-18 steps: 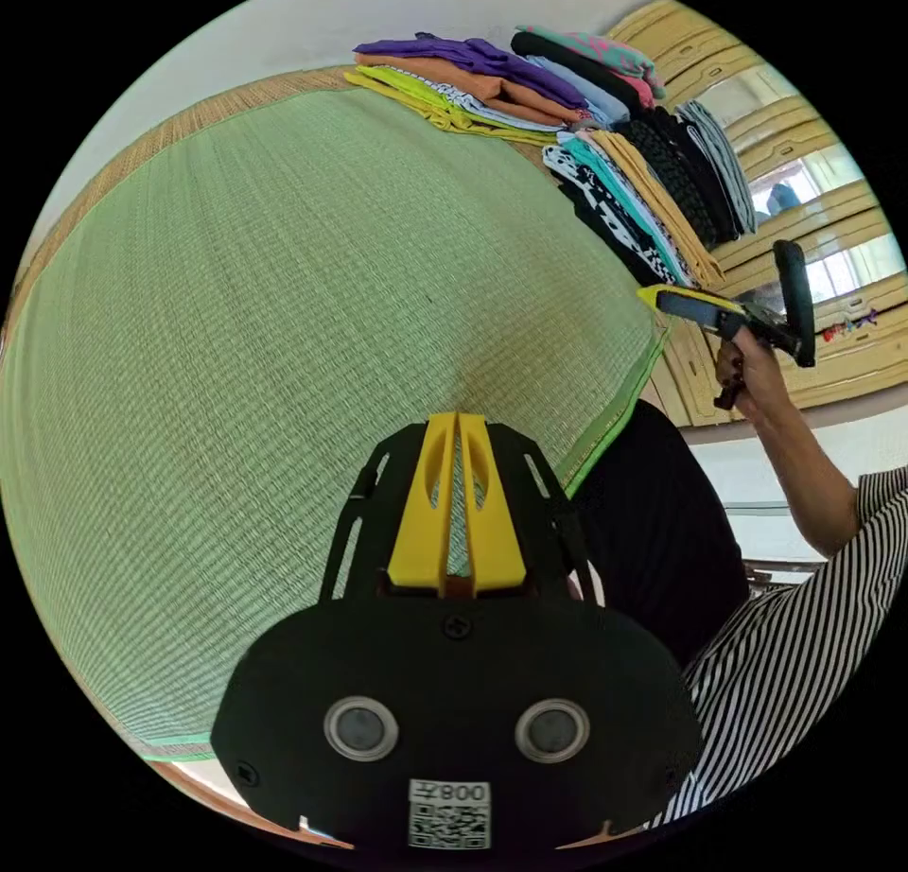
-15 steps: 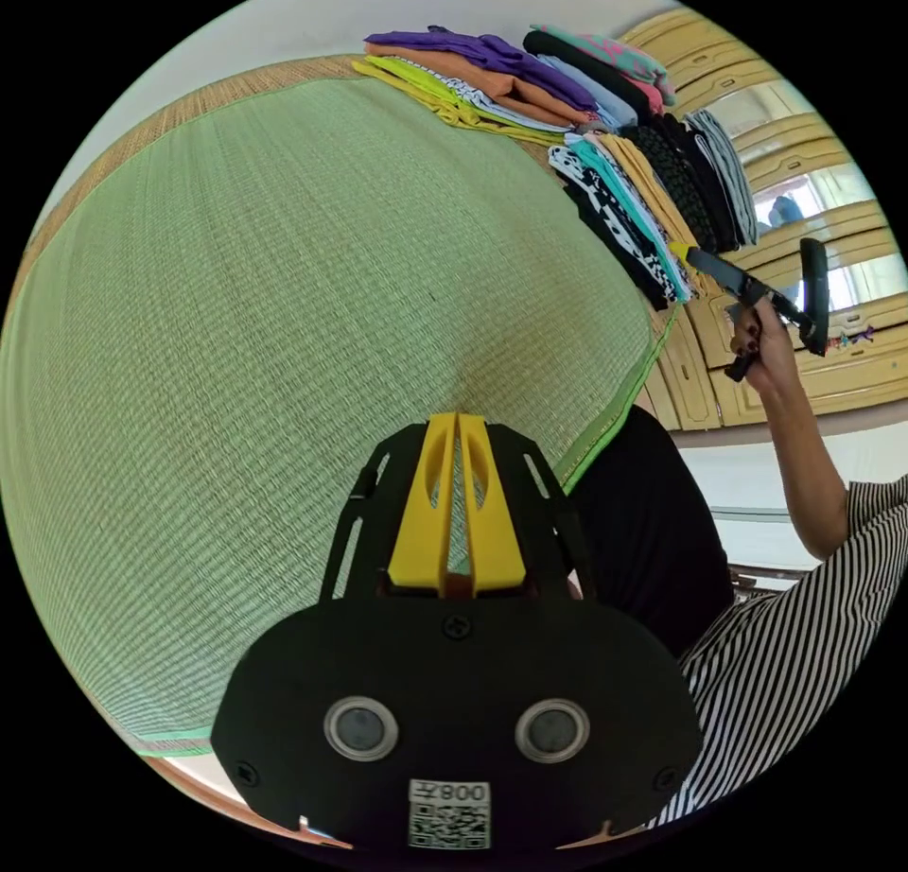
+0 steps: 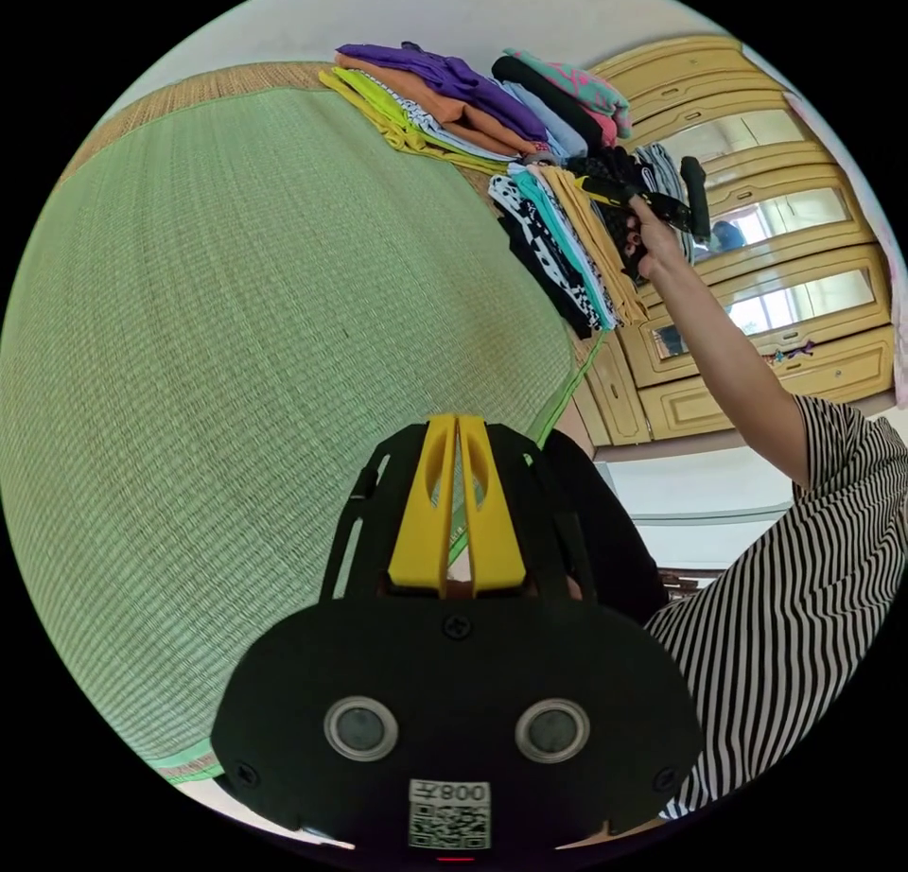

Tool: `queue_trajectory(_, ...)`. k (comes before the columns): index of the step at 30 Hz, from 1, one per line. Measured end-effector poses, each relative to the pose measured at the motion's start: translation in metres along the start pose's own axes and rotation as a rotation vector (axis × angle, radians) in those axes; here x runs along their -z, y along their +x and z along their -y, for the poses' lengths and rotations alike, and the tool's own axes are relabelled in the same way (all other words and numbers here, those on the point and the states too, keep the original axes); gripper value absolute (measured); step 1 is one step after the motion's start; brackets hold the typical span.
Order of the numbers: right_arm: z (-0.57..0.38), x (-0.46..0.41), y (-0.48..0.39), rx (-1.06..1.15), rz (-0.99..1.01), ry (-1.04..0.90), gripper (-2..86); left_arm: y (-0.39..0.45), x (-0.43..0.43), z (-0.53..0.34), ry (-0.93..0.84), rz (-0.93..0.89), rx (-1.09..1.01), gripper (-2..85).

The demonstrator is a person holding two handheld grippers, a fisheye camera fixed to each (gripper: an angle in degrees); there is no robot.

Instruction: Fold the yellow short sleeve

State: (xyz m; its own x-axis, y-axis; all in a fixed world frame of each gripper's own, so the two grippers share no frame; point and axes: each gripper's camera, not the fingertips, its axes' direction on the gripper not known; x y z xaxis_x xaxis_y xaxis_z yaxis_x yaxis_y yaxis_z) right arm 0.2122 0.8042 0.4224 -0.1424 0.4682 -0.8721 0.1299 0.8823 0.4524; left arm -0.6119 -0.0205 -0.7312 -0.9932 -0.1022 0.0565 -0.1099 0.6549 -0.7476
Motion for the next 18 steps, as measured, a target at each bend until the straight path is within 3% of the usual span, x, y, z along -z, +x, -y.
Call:
queue_trajectory(8, -0.031, 0.029, 0.05, -0.019, 0.12, 0.086, 0.1, 0.005, -0.011, 0.003, 0.014, -0.037, -0.021, 0.1)
queue_trajectory(12, -0.031, 0.033, 0.058, 0.019, 0.111, 0.121, 2.2, 0.011, -0.019, 0.006, 0.01, -0.064, -0.028, 0.1)
queue_trajectory(14, -0.021, 0.019, 0.061, 0.036, 0.128, 0.078, 6.4, 0.014, -0.021, 0.007, 0.016, -0.07, -0.025, 0.1)
queue_trajectory(18, -0.014, -0.004, 0.071, 0.027, 0.079, 0.027, 6.4, 0.02, -0.025, 0.009, 0.007, -0.062, -0.037, 0.1)
